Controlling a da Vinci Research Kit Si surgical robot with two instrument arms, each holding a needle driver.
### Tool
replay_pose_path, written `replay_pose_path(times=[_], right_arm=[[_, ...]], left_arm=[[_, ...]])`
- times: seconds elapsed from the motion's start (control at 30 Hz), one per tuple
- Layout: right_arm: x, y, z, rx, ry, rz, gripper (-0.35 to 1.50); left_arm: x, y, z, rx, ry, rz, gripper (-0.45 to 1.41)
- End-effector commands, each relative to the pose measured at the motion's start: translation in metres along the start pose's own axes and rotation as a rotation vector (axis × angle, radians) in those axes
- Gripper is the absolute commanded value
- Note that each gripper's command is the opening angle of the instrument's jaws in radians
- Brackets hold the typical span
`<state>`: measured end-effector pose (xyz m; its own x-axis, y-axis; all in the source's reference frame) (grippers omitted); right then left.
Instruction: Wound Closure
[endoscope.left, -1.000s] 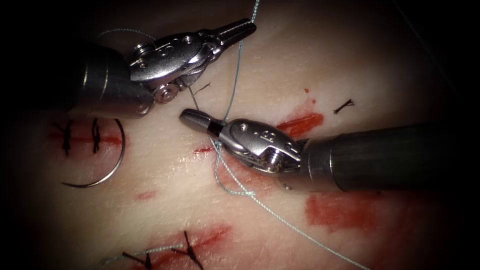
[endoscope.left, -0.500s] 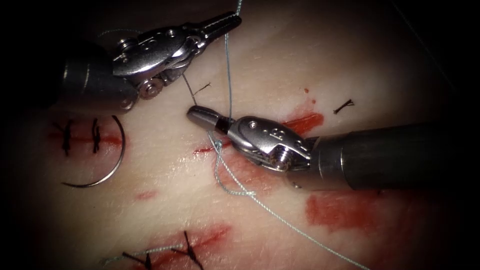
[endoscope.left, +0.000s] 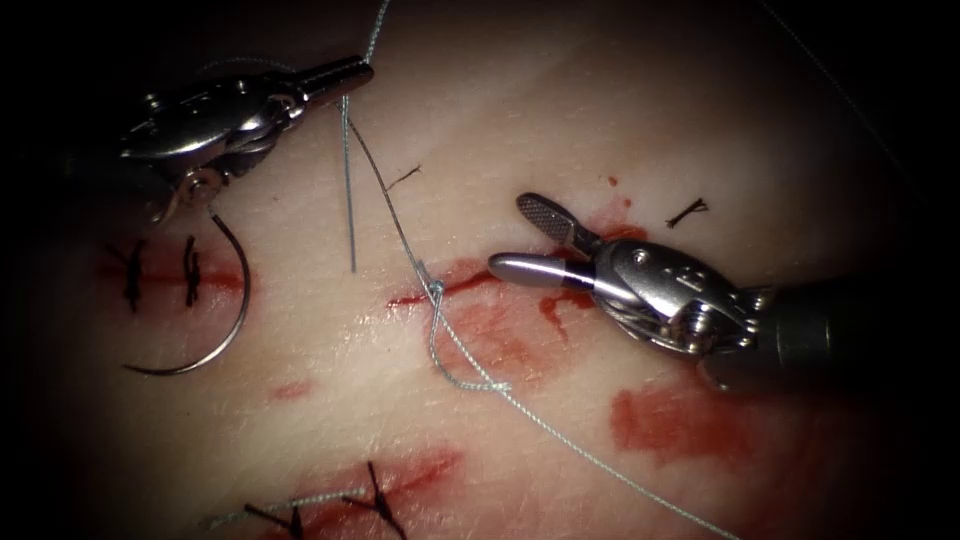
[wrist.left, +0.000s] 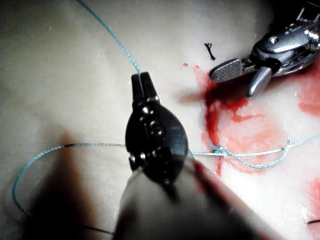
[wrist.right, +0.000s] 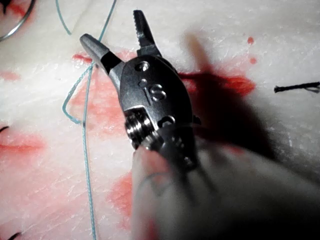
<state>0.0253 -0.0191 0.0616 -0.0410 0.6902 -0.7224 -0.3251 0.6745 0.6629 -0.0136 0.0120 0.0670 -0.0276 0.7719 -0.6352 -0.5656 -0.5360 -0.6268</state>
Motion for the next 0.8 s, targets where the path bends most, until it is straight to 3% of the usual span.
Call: replay_pose_path(times=[0.03,0.07,0.1,0.13,0.2,0.23,0.27,0.3,0.33,0.37,0.53,0.57,0.8], right_arm=[[-0.0005,-0.0001,0.0004,0.005,-0.003,0.000,1.21],[-0.0005,0.0000,0.0004,0.004,-0.003,0.000,1.25],[-0.0004,0.0001,0.0004,0.002,-0.003,0.002,1.30],[-0.0003,0.0001,0.0004,0.002,-0.003,0.003,1.31],[-0.0001,0.0000,0.0003,0.002,-0.003,0.004,1.33],[0.0001,-0.0001,0.0003,0.002,-0.003,0.006,1.33],[0.0002,-0.0002,0.0003,0.002,-0.003,0.007,1.33],[0.0003,-0.0002,0.0003,0.002,-0.003,0.008,1.35],[0.0004,-0.0003,0.0003,0.002,-0.003,0.009,1.37],[0.0004,-0.0003,0.0003,0.002,-0.003,0.009,1.37],[0.0004,-0.0003,0.0002,0.003,-0.003,0.009,1.38],[0.0004,-0.0003,0.0002,0.003,-0.004,0.009,1.38],[0.0004,-0.0004,0.0001,0.005,-0.004,0.009,1.40]], left_arm=[[-0.0010,-0.0002,0.0006,0.011,-0.037,-0.012,-0.45],[-0.0015,-0.0004,0.0005,0.021,-0.069,-0.019,-0.45],[-0.0020,-0.0011,0.0003,0.062,-0.192,-0.072,-0.06],[-0.0016,-0.0013,0.0002,0.071,-0.229,-0.072,-0.01],[-0.0012,-0.0013,0.0001,0.071,-0.242,-0.080,0.04],[-0.0001,-0.0014,-0.0004,0.034,-0.264,-0.090,0.26],[0.0005,-0.0014,-0.0007,0.012,-0.274,-0.103,0.29],[0.0011,-0.0014,-0.0009,-0.009,-0.281,-0.085,0.34],[0.0024,-0.0012,-0.0014,-0.060,-0.289,0.147,0.71],[0.0024,-0.0012,-0.0014,-0.060,-0.289,0.147,0.71],[0.0047,-0.0010,-0.0023,-0.044,-0.286,0.545,1.11],[0.0054,-0.0009,-0.0027,-0.045,-0.290,0.682,1.20],[0.0076,0.0000,-0.0047,0.024,-0.319,0.816,1.20]])
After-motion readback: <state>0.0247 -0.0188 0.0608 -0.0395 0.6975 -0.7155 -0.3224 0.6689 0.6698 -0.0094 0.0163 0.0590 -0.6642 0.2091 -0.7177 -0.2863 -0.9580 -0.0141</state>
